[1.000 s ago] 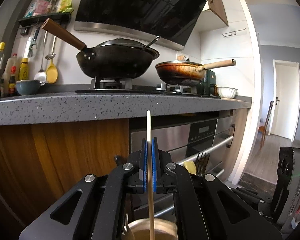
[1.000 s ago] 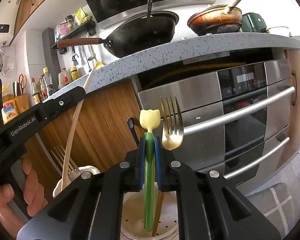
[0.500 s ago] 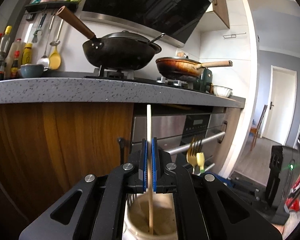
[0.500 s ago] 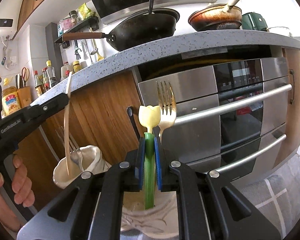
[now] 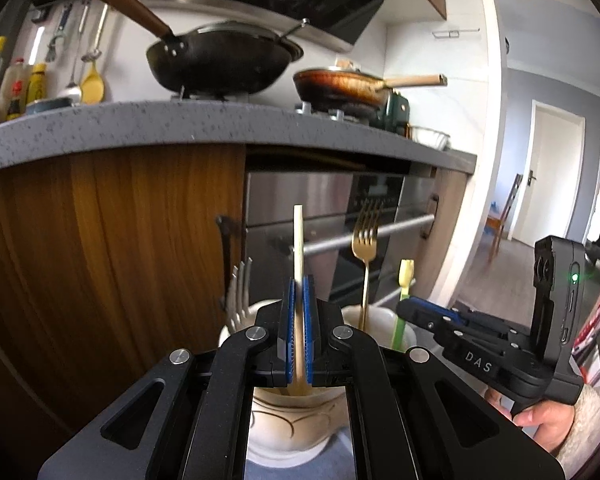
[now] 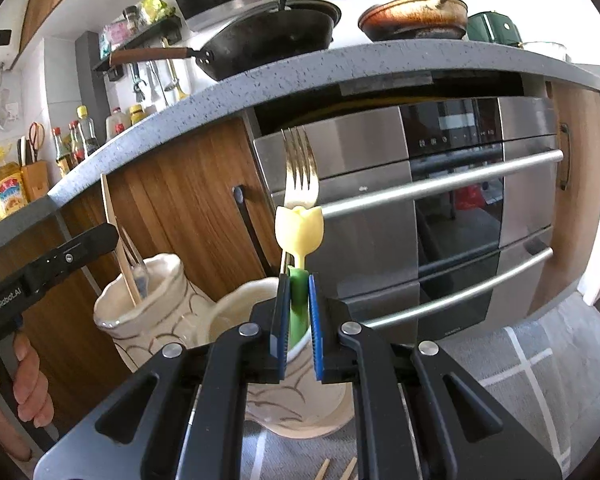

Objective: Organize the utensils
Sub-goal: 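Insert chopstick into larger cup with left tool while right tool inserts green utensil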

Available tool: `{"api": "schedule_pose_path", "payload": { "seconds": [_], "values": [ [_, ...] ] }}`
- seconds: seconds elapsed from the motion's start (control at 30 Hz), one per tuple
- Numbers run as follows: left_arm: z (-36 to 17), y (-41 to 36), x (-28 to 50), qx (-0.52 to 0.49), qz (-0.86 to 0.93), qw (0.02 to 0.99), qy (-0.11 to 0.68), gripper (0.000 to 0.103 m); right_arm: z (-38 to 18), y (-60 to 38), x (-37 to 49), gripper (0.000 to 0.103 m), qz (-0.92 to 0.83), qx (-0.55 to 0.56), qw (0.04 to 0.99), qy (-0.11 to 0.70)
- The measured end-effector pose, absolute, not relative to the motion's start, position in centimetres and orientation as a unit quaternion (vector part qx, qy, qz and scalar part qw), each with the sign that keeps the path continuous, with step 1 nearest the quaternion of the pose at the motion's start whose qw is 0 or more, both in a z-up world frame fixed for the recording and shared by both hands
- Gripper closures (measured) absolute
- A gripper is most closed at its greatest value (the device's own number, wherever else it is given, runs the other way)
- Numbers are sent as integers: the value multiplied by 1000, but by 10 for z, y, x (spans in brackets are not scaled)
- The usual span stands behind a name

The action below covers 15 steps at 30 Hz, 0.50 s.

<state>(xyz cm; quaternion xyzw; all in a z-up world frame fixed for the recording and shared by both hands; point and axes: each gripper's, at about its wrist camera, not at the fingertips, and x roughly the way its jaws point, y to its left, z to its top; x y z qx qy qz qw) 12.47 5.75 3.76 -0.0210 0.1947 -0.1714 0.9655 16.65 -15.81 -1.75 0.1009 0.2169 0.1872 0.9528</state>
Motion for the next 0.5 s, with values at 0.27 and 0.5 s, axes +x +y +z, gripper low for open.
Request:
{"api": "schedule_pose_path", "payload": {
  "seconds": [0.27, 0.5],
  "values": [
    [30, 54, 129, -16, -169, 963, 211, 98, -20, -159, 165, 94, 184, 100, 950, 230],
    [29, 51, 134, -15, -166, 960, 223, 98, -22, -161, 165, 94, 181, 106, 949, 236]
  ]
}}
